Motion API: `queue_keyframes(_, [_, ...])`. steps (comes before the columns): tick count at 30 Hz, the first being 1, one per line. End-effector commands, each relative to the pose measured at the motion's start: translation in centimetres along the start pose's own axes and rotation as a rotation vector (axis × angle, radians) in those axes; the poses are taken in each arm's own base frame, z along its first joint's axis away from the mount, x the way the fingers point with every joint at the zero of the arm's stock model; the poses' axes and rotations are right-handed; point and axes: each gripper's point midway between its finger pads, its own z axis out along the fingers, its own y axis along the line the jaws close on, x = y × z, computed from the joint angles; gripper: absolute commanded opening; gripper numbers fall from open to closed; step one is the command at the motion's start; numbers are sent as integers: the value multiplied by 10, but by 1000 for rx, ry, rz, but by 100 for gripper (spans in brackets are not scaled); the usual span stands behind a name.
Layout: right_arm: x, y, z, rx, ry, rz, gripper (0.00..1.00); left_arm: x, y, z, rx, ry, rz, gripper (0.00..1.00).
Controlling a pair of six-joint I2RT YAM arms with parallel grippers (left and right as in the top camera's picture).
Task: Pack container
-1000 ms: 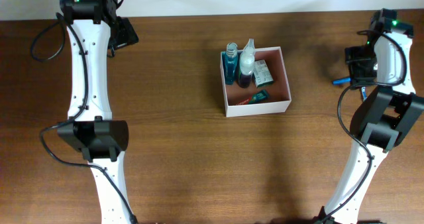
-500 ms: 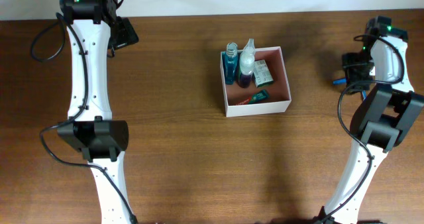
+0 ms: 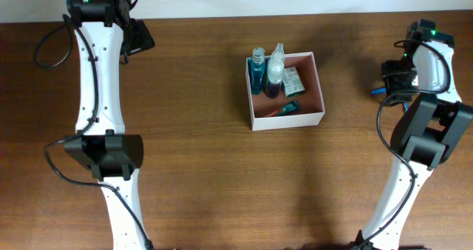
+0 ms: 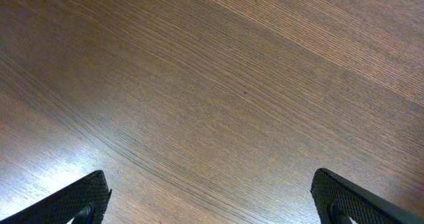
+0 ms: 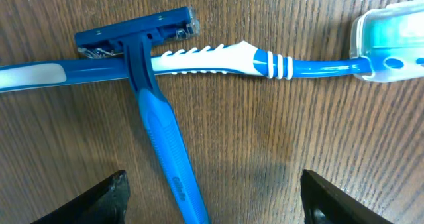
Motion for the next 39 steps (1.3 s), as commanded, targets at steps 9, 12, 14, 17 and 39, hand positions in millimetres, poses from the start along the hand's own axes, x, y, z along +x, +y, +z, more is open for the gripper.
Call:
queue_keyframes(9, [-3, -8, 17, 46, -19, 11, 67, 0, 0, 3, 0, 6, -10, 99])
queue_keyframes(12, [-2, -9, 22, 57, -17, 10, 66, 0, 0, 3, 0, 6, -10, 99])
queue_keyframes(14, [-2, -10, 25, 64, -15, 10, 67, 0, 0, 3, 0, 6, -10, 99])
queue_keyframes(17, [-1, -12, 30, 72, -10, 9, 65, 0, 0, 3, 0, 6, -10, 99])
queue_keyframes(39, [-13, -17, 31, 75, 5, 19, 16, 0, 0, 3, 0, 6, -10, 99])
